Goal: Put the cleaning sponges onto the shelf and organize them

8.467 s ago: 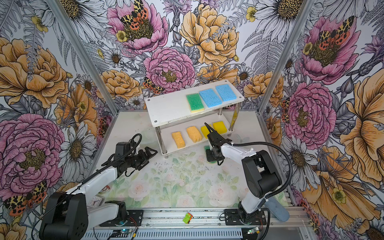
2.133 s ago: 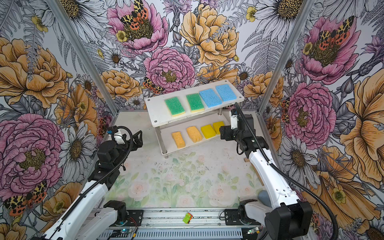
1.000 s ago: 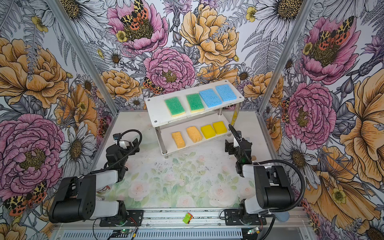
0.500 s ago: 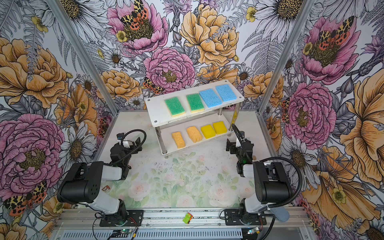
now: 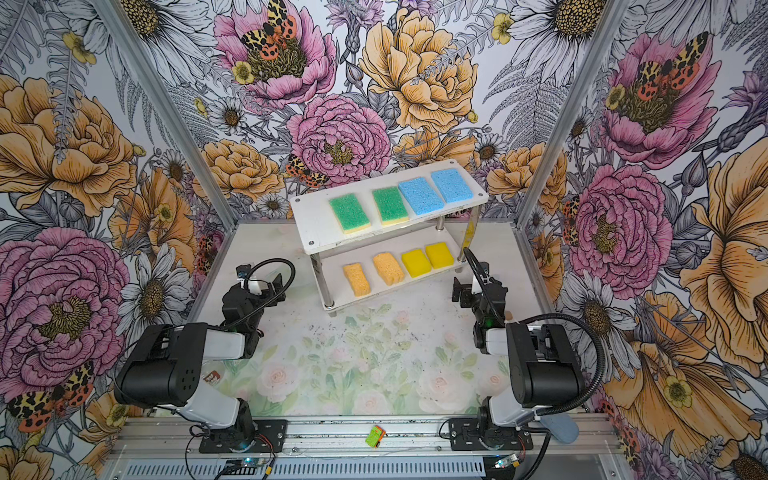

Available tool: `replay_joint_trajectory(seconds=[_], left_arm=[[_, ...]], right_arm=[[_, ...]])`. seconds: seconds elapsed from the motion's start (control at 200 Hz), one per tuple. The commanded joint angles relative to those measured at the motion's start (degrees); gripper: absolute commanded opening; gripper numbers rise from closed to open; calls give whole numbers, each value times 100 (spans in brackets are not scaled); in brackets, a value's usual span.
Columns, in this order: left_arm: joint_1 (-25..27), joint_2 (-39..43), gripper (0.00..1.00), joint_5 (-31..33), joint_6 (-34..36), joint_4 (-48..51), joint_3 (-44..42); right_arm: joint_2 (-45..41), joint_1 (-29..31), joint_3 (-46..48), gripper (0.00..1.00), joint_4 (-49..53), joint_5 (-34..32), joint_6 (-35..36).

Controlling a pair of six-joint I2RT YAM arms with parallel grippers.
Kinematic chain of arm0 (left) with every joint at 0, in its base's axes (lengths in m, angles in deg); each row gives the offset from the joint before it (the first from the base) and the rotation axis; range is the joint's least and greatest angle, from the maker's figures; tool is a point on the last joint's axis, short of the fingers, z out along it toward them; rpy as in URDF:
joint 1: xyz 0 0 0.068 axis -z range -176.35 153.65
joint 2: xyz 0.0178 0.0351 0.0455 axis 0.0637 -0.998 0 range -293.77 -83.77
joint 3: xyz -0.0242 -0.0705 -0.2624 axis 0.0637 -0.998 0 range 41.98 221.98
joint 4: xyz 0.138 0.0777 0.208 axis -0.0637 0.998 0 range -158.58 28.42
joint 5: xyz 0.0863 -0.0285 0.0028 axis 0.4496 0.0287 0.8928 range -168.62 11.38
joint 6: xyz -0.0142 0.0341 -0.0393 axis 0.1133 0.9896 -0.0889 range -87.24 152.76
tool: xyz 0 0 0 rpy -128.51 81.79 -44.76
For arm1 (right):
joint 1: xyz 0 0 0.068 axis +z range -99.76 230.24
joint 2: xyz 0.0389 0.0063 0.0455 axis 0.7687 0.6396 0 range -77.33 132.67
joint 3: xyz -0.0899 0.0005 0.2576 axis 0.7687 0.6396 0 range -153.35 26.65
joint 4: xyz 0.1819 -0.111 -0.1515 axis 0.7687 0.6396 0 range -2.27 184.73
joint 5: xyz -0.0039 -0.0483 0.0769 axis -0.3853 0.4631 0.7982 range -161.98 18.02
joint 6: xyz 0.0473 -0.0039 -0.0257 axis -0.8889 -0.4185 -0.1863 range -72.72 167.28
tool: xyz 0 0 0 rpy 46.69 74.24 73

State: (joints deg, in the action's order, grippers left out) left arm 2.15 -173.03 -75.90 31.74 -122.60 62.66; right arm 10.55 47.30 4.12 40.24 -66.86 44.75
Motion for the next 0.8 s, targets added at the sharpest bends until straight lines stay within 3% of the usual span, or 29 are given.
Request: replay_joint_trajectory(seconds=[0.0,0.791], left_arm=[[45,34,99,115,102,-3,90],[52,36,99,117,104,10,98]], right_arm=[[18,13,7,100,-209,-80,-70],[13,14,-3,100,-209,-81,-68]])
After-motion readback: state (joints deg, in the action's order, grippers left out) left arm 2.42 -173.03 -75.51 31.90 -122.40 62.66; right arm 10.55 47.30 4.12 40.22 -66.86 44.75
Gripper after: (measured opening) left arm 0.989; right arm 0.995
